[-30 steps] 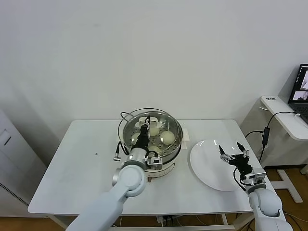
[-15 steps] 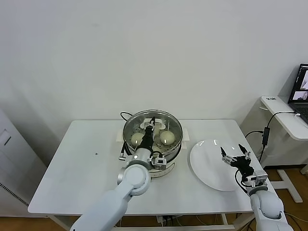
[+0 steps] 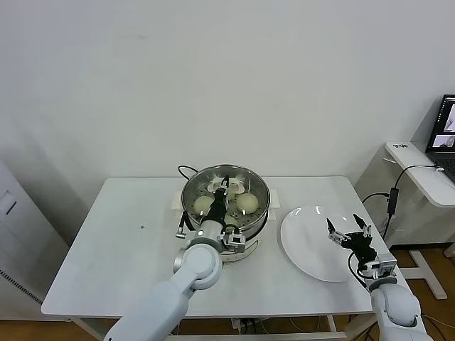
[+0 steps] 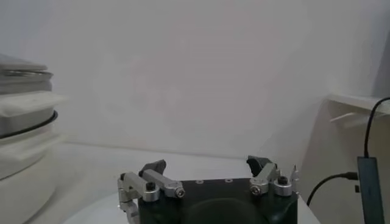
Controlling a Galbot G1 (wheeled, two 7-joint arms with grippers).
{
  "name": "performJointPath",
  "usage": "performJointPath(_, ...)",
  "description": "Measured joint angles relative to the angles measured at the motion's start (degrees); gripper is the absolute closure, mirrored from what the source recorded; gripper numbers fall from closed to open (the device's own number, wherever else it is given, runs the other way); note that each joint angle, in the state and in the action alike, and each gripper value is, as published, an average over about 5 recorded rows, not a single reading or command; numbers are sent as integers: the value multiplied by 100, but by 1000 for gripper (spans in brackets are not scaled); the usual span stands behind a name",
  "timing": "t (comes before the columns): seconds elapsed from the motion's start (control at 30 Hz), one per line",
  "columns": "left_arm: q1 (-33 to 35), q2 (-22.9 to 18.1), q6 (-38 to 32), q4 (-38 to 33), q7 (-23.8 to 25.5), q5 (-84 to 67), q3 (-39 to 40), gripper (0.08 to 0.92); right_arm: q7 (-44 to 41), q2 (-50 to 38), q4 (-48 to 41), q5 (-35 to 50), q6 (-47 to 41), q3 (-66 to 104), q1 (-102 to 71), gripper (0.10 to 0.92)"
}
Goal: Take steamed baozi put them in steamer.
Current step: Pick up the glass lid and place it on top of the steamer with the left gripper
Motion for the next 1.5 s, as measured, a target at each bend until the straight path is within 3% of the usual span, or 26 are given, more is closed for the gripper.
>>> performJointPath(0.87, 16, -36, -60, 151, -178, -129, 14, 879, -46, 93, 131, -1, 20, 75, -108, 203)
performJointPath(1.27, 161, 88, -110, -27, -175, -318, -45, 554, -62, 116, 145, 7, 32, 99, -127, 203)
performJointPath(1.5, 395, 367, -360, -763, 247, -1165, -339, 354, -79, 102, 137, 19, 28, 97, -103, 203)
